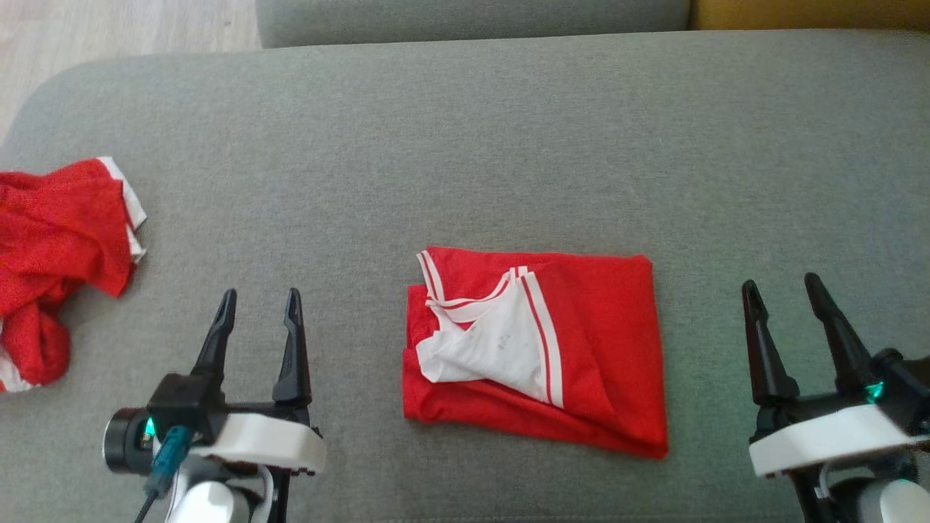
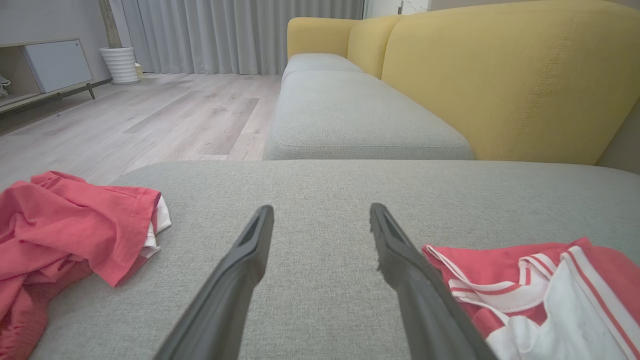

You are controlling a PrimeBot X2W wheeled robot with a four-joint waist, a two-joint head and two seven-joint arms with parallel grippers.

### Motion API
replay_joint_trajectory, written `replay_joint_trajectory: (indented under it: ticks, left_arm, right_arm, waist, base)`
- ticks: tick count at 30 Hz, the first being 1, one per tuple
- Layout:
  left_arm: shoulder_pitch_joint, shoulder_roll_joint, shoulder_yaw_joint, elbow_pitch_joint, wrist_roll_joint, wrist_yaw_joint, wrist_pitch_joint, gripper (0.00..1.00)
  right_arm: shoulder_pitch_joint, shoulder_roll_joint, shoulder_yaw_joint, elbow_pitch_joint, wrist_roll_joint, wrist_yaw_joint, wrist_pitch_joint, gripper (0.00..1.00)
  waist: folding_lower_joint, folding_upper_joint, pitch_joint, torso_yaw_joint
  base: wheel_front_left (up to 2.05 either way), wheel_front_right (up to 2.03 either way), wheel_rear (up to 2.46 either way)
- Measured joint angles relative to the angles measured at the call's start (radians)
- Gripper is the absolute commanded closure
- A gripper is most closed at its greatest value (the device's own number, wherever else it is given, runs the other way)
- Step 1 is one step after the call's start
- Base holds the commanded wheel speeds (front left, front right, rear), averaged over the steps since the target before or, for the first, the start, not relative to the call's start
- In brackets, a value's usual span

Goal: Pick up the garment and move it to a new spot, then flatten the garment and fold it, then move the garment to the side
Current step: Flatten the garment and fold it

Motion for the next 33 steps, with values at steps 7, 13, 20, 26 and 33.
replay_joint_trajectory:
  ticks: [7, 13, 20, 26, 33]
  left_arm:
    - [-0.026, -0.006, -0.020, -0.001, 0.000, -0.003, 0.000, 0.00]
    - [-0.090, -0.039, -0.037, 0.004, 0.000, -0.022, -0.001, 0.00]
    - [-0.111, -0.068, -0.042, 0.017, 0.002, -0.038, -0.002, 0.00]
    - [-0.110, -0.081, -0.029, 0.016, 0.018, -0.046, -0.002, 0.00]
    - [-0.105, -0.086, 0.004, 0.009, 0.034, -0.051, -0.002, 0.00]
  right_arm:
    - [-0.019, -0.002, 0.018, 0.090, 0.009, 0.000, 0.026, 1.00]
    - [-0.143, -0.004, 0.086, 0.289, 0.032, 0.000, 0.012, 1.00]
    - [-0.230, -0.003, 0.222, 0.482, 0.086, 0.000, -0.021, 1.00]
    - [-0.245, -0.011, 0.361, 0.489, 0.146, 0.000, -0.053, 1.00]
    - [-0.242, -0.059, 0.535, 0.376, 0.208, 0.000, -0.040, 1.00]
  waist:
    - [0.0000, 0.0000, 0.026, 0.040]
    - [0.0000, 0.0000, 0.052, 0.109]
    - [0.0000, 0.0000, 0.075, 0.183]
    - [0.0000, 0.0000, 0.075, 0.190]
    - [0.0000, 0.0000, 0.067, 0.147]
  base:
    - [0.00, 0.00, 0.00]
    - [0.00, 0.00, 0.00]
    - [0.00, 0.00, 0.00]
    - [0.00, 0.00, 0.00]
    - [0.00, 0.00, 0.00]
